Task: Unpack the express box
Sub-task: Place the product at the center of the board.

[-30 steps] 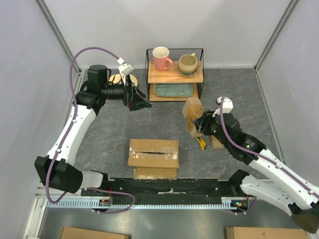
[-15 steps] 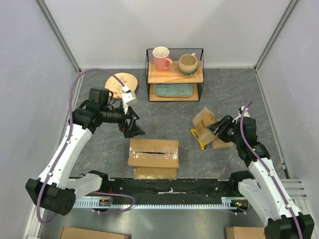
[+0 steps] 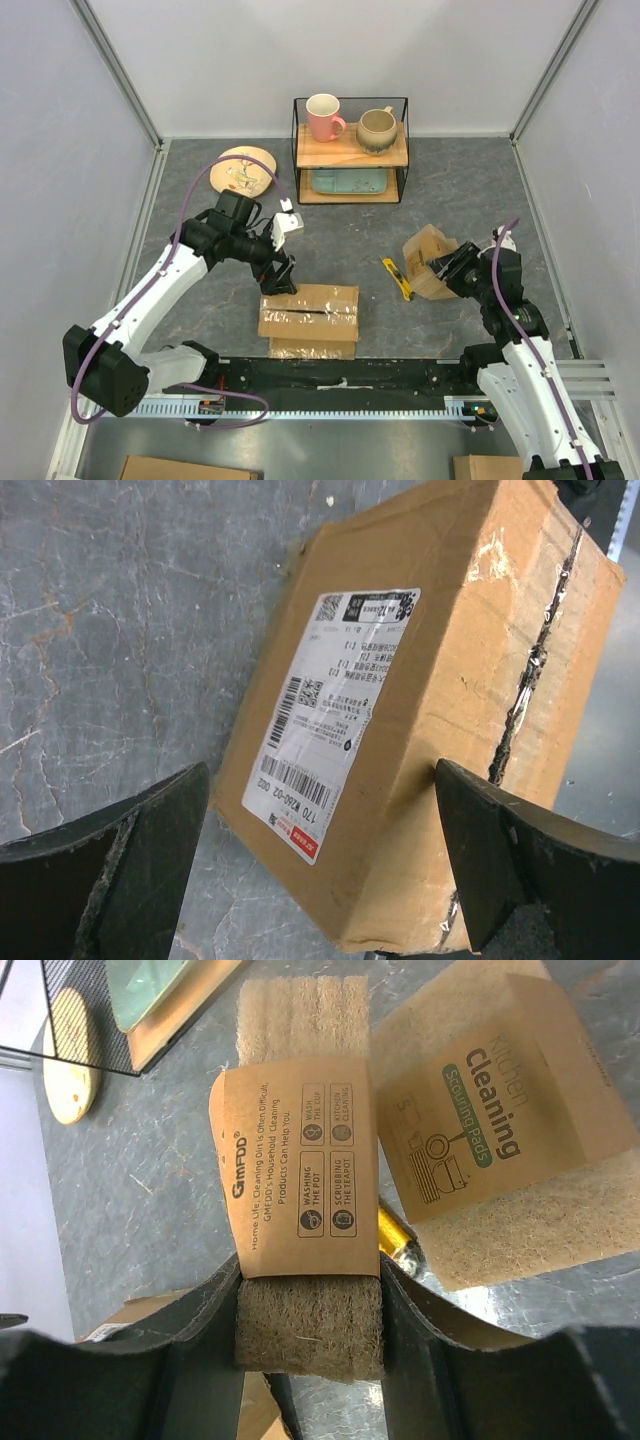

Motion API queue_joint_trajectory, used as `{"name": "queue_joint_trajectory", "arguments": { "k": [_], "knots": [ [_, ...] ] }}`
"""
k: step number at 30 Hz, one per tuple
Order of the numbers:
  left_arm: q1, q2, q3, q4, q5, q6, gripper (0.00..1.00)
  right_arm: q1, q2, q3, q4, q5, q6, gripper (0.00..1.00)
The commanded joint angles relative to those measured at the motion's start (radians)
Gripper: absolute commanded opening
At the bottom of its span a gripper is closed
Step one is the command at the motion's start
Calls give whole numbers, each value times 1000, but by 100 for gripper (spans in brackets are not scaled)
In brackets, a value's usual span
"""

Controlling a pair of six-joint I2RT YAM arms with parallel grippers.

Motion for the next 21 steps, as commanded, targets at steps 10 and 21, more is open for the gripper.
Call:
{"name": "queue_joint_trajectory", "arguments": {
  "k": [10, 21],
  "knots": [
    [-46, 63, 14, 137, -206, -7, 100, -14, 105, 5, -22, 127, -18, 98],
    [-44, 72, 195, 71, -195, -61, 100, -10, 93, 171, -125, -140, -84, 98]
  ]
}}
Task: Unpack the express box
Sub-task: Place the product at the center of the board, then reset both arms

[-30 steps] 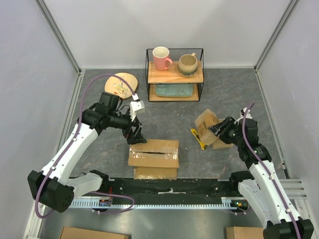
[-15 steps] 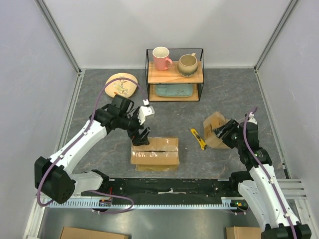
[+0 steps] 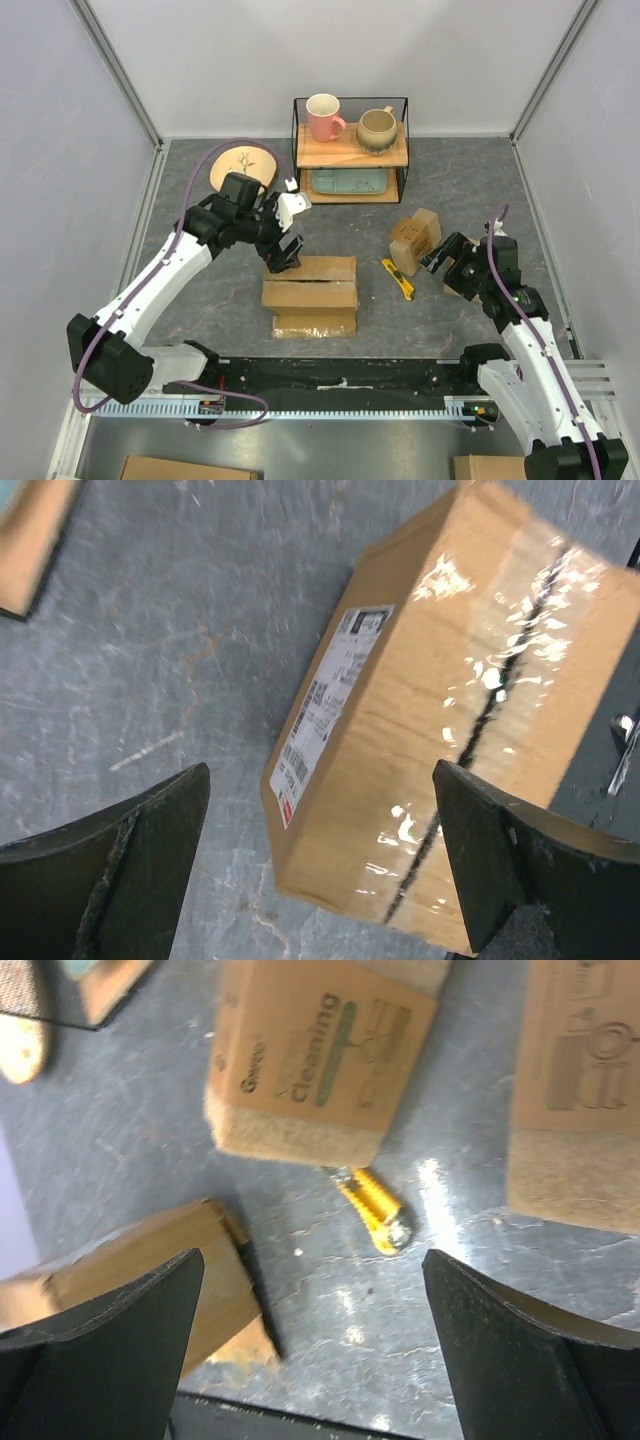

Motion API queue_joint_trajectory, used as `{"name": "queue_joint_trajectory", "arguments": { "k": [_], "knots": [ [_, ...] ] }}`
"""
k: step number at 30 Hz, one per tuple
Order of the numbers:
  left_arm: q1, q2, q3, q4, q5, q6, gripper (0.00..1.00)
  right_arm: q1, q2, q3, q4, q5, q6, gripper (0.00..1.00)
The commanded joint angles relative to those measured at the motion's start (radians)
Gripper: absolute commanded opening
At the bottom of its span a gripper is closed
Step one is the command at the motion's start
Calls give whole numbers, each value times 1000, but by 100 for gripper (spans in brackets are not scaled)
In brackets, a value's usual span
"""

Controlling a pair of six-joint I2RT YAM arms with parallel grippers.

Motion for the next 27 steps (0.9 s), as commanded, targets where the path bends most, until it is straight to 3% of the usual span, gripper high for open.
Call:
{"name": "queue_joint_trajectory", "arguments": {
  "k": [1, 7, 9, 14, 19, 27],
  "knots": [
    [0, 6, 127, -36, 41, -57, 100, 5, -48, 134, -55, -148, -58, 98],
    [0, 5, 204, -107, 151, -106, 100, 47, 74, 314, 2, -193, -162, 98],
    [1, 3, 196, -110, 148, -122, 99, 107, 154, 346, 95, -225, -189, 98],
    [18, -6, 181, -111, 98, -149, 100, 320, 325, 510, 129, -87, -296, 98],
    [137, -26, 161, -85, 157, -153, 100, 325, 446, 560, 145, -81, -336, 98],
    [295, -24, 100, -91, 245, -123, 100, 325, 478, 530, 197, -76, -359, 98]
  ]
}}
